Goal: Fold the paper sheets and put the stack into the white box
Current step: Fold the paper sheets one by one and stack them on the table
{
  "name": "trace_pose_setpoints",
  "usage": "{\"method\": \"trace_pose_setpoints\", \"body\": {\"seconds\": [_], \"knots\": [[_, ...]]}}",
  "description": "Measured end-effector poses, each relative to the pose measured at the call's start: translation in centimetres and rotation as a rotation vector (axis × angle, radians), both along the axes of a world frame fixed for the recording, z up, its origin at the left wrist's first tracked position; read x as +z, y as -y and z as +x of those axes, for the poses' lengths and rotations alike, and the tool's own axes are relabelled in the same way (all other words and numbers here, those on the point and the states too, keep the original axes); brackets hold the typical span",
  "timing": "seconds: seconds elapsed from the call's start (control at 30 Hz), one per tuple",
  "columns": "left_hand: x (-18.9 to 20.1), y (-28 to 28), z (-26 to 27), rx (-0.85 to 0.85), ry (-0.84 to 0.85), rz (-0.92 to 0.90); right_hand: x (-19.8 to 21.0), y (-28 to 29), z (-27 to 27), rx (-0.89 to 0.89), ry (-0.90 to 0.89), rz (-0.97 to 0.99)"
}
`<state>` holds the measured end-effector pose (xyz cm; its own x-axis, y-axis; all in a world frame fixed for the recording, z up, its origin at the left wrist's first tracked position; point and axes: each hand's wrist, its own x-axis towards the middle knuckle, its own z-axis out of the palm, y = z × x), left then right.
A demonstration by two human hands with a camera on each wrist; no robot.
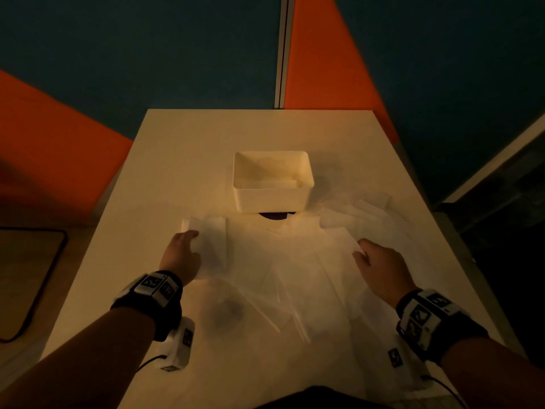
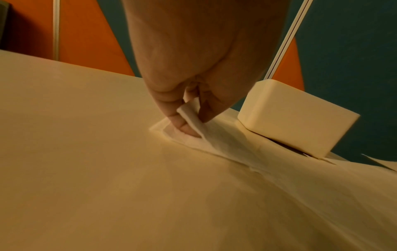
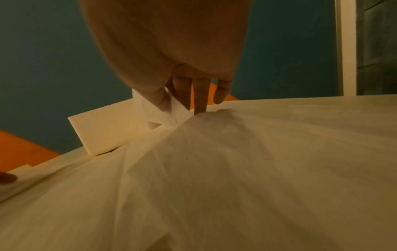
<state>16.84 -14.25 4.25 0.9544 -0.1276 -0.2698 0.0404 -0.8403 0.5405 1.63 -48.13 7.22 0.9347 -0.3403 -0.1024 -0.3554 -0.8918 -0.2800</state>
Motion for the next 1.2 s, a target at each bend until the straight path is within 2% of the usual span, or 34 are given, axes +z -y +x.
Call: {"method": "trace_pose_setpoints", "body": {"seconds": [0.23, 0.37, 0.6, 0.83, 0.93, 1.0, 1.03, 1.13, 1.2], "knots": [[-0.4, 0.1, 0.4, 0.044, -0.033, 0.036, -0.4, 0.1, 0.1, 0.012, 0.004, 0.012], [-0.6, -0.1, 0.4, 0.024, -0.028, 0.215, -0.4, 0.2, 0.1, 0.009, -0.005, 0.027], [-1.0, -0.5, 0.6, 0.077, 0.006, 0.123, 0.3, -0.3, 0.1, -0.007, -0.013, 0.043], [-0.3, 0.1, -0.5, 0.027, -0.002, 0.191, 3.1, -1.5, 0.9, -0.105, 0.227, 0.277], [0.5, 1.5, -1.0, 0.004, 0.106, 0.203, 4.7, -2.6, 1.9, -0.115, 0.336, 0.405], [1.4, 3.3, -1.5, -0.066, 0.216, 0.025, 5.5, -3.6, 2.8, -0.088, 0.406, 0.475], [2.4, 4.5, -2.1, -0.069, 0.180, -0.162, 5.8, -4.2, 3.1, -0.070, 0.434, 0.509], [6.4, 8.2, -4.5, -0.105, -0.278, -0.767, 6.7, -6.4, 4.0, 0.003, 0.476, 0.577], [8.3, 9.8, -5.9, -0.202, -0.524, -1.001, 7.4, -8.0, 4.4, 0.042, 0.459, 0.611]]}}
